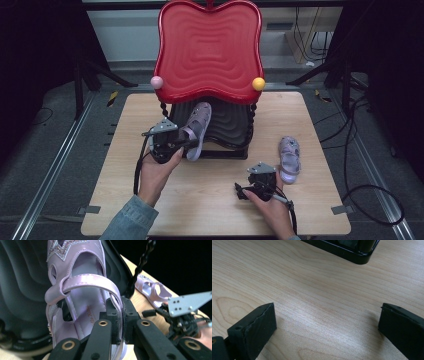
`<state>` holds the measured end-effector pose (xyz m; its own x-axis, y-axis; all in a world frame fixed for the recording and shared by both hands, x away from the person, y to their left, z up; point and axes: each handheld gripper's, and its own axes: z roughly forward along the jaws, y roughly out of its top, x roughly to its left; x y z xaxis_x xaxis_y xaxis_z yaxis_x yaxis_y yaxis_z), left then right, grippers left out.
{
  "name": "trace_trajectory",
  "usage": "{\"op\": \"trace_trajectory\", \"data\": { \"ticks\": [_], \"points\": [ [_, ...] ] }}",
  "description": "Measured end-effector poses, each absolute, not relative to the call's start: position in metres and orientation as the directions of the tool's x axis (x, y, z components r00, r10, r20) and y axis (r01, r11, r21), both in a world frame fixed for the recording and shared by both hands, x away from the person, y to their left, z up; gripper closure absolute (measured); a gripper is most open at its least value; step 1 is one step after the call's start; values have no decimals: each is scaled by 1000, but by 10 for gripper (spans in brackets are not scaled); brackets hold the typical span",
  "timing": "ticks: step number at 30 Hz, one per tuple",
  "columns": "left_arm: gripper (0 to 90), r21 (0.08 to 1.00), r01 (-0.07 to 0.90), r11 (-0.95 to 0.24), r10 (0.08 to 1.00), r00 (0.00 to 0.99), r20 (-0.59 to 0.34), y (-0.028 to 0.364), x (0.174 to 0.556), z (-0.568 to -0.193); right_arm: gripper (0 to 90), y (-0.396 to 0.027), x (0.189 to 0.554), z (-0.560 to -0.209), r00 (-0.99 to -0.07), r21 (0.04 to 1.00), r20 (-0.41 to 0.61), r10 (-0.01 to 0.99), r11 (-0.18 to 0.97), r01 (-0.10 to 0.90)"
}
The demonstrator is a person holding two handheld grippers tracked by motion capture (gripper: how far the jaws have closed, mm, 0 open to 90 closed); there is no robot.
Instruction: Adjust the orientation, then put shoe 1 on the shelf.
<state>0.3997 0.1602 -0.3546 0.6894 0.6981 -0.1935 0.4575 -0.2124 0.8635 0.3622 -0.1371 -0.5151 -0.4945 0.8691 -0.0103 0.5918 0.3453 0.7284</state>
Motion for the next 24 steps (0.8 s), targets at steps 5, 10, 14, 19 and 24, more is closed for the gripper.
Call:
{"op": "trace_trajectory", "data": {
  "ticks": [5, 10, 14, 19, 24],
  "points": [
    [862, 873, 458, -170, 696, 682, -222, 157, 405, -351, 18, -137, 362, -515, -495, 729, -10, 869, 345, 592],
    [862, 892, 433, -133, 698, 680, -226, 156, 415, -348, 18, -137, 362, -515, -494, 727, -11, 870, 346, 593],
    [862, 902, 421, -100, 698, 675, -238, 154, 424, -350, 18, -137, 362, -515, -494, 728, -10, 869, 345, 592],
    [861, 912, 406, -64, 706, 664, -246, 152, 434, -356, 17, -137, 362, -515, -494, 728, -10, 869, 345, 592],
    [860, 918, 390, -70, 722, 656, -223, 151, 438, -359, 18, -137, 362, -515, -494, 728, -10, 869, 345, 592]
  ]
}}
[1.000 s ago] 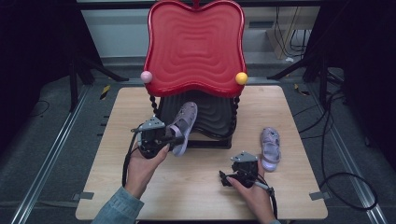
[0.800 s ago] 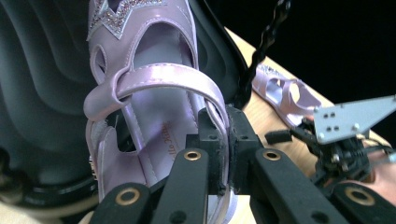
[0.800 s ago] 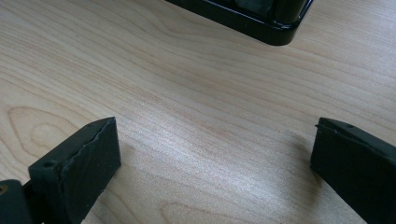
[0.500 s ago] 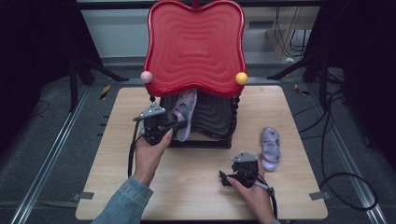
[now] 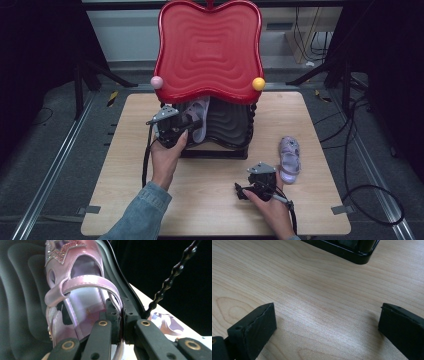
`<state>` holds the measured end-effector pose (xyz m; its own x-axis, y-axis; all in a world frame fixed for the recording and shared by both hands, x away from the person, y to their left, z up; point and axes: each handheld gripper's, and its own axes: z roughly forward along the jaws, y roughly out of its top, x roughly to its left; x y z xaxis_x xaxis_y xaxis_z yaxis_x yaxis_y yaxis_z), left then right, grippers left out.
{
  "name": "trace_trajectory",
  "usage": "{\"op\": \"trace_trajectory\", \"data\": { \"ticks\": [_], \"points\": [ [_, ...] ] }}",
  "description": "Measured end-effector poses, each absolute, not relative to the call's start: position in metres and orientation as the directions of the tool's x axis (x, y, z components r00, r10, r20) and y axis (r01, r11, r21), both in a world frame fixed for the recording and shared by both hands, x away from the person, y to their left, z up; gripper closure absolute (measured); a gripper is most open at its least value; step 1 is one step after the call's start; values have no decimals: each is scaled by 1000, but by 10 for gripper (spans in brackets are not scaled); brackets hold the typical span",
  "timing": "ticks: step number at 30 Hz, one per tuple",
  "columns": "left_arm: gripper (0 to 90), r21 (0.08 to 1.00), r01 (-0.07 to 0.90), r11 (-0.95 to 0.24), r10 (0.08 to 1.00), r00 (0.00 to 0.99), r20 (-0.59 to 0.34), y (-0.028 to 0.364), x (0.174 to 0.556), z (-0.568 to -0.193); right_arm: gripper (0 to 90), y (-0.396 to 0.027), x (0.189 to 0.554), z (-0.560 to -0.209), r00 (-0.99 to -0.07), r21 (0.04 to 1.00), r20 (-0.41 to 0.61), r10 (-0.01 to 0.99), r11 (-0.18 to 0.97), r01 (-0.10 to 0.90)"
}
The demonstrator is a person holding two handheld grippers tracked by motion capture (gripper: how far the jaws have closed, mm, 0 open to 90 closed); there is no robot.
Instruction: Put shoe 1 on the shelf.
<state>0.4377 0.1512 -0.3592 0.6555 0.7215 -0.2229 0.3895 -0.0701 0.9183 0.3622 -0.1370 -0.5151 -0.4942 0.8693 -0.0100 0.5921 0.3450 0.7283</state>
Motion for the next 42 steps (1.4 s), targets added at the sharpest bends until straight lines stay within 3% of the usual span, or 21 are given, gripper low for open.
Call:
{"op": "trace_trajectory", "data": {
  "ticks": [18, 42],
  "points": [
    [860, 921, 384, -59, 785, 588, -195, 154, 451, -370, 17, -137, 362, -515, -494, 728, -8, 869, 344, 593],
    [857, 920, 389, -52, 792, 577, -199, 141, 456, -378, 18, -137, 362, -515, -496, 728, -8, 868, 345, 592]
  ]
}}
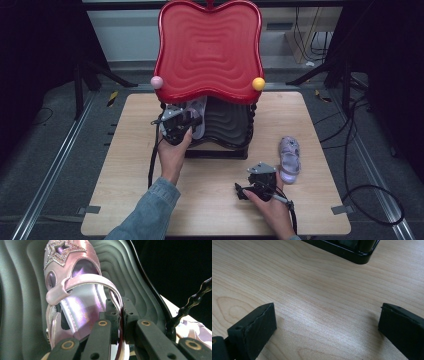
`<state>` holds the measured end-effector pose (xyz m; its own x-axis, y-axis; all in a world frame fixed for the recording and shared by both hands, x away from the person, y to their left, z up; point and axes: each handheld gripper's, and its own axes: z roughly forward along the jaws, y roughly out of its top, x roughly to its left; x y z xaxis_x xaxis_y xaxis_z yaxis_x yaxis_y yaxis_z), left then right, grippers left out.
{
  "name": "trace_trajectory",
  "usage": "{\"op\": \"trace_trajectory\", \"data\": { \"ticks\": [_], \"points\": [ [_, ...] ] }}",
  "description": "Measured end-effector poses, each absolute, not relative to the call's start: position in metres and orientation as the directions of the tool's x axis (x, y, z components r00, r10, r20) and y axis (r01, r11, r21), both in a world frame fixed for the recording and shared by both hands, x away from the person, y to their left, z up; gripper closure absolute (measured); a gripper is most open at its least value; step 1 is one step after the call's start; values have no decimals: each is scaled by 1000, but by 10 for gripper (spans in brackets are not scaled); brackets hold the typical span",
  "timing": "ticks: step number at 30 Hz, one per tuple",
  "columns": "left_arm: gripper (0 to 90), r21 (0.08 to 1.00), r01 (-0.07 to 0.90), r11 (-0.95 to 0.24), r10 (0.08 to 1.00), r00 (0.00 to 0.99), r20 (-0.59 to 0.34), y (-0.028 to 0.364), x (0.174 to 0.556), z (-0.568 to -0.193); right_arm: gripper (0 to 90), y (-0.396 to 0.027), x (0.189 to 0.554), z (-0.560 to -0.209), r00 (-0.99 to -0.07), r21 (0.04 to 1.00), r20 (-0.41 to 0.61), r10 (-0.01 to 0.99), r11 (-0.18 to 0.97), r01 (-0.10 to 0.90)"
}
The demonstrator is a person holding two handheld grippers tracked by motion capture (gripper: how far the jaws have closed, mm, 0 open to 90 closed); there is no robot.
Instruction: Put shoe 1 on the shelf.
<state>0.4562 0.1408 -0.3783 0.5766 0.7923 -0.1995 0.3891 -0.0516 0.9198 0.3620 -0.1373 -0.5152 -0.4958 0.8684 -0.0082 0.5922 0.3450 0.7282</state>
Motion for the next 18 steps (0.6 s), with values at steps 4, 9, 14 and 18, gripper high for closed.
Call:
{"op": "trace_trajectory", "data": {
  "ticks": [4, 9, 14, 18],
  "points": [
    [857, 921, 386, -46, 801, 566, -197, 137, 455, -379, 18, -137, 362, -515, -496, 728, -9, 868, 346, 592],
    [855, 925, 376, -51, 812, 555, -181, 131, 455, -380, 18, -138, 362, -515, -497, 727, -11, 868, 348, 592],
    [852, 924, 379, -47, 817, 547, -182, 125, 457, -383, 18, -138, 362, -515, -496, 727, -10, 868, 347, 593],
    [849, 924, 379, -46, 821, 542, -182, 121, 458, -385, 18, -138, 362, -515, -499, 727, -11, 867, 349, 591]
  ]
}}
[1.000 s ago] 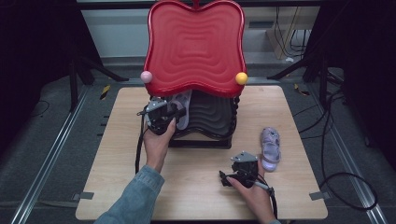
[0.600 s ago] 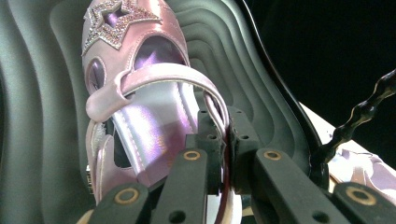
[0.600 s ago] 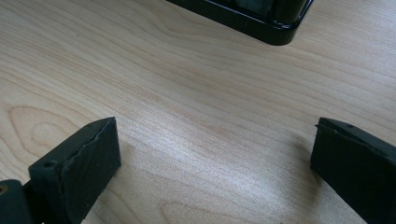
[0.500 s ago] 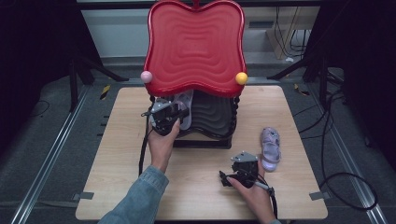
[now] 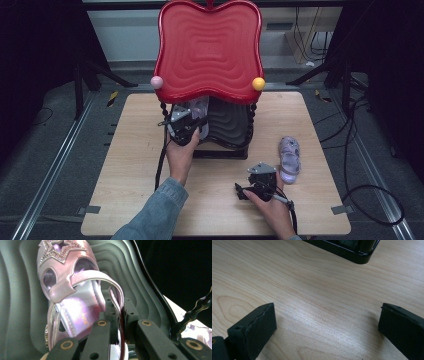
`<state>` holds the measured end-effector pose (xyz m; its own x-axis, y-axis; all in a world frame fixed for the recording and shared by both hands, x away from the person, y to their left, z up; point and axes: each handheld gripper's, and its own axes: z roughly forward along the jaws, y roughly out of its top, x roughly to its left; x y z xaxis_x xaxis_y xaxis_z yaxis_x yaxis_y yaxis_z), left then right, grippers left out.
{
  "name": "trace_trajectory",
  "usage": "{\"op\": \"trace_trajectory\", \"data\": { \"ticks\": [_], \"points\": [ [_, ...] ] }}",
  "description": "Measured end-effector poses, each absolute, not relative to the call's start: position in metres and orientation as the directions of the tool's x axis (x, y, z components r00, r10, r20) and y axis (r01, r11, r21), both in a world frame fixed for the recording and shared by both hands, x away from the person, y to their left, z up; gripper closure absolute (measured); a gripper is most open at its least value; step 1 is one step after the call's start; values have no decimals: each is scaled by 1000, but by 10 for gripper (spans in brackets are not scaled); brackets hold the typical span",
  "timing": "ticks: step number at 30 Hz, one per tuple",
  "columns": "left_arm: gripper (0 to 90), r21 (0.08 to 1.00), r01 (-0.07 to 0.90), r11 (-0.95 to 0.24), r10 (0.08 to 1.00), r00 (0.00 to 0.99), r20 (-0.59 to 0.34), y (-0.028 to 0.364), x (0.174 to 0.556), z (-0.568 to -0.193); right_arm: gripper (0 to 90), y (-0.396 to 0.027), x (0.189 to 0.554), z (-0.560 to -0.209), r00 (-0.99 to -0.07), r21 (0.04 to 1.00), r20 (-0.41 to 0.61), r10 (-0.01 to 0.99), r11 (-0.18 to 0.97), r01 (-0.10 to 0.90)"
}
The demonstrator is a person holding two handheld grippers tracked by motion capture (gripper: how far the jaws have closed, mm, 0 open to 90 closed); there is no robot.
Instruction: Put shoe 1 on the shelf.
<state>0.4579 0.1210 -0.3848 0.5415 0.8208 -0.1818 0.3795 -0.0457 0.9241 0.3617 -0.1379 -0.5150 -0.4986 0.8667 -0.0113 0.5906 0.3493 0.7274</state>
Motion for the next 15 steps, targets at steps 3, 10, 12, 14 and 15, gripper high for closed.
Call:
{"op": "trace_trajectory", "data": {
  "ticks": [3, 10, 12, 14, 15],
  "points": [
    [846, 924, 379, -46, 821, 541, -181, 119, 459, -386, 18, -138, 362, -515, -500, 727, -11, 866, 350, 590],
    [845, 925, 377, -50, 820, 545, -178, 117, 461, -385, 18, -138, 361, -515, -501, 728, -11, 865, 351, 590],
    [839, 924, 379, -55, 819, 546, -175, 116, 462, -386, 18, -138, 361, -515, -501, 728, -11, 866, 351, 590],
    [838, 926, 370, -77, 825, 545, -149, 114, 461, -384, 18, -138, 361, -515, -501, 728, -11, 865, 351, 590],
    [839, 926, 370, -77, 825, 545, -149, 114, 461, -384, 18, -138, 361, -515, -500, 727, -9, 866, 348, 592]
  ]
}}
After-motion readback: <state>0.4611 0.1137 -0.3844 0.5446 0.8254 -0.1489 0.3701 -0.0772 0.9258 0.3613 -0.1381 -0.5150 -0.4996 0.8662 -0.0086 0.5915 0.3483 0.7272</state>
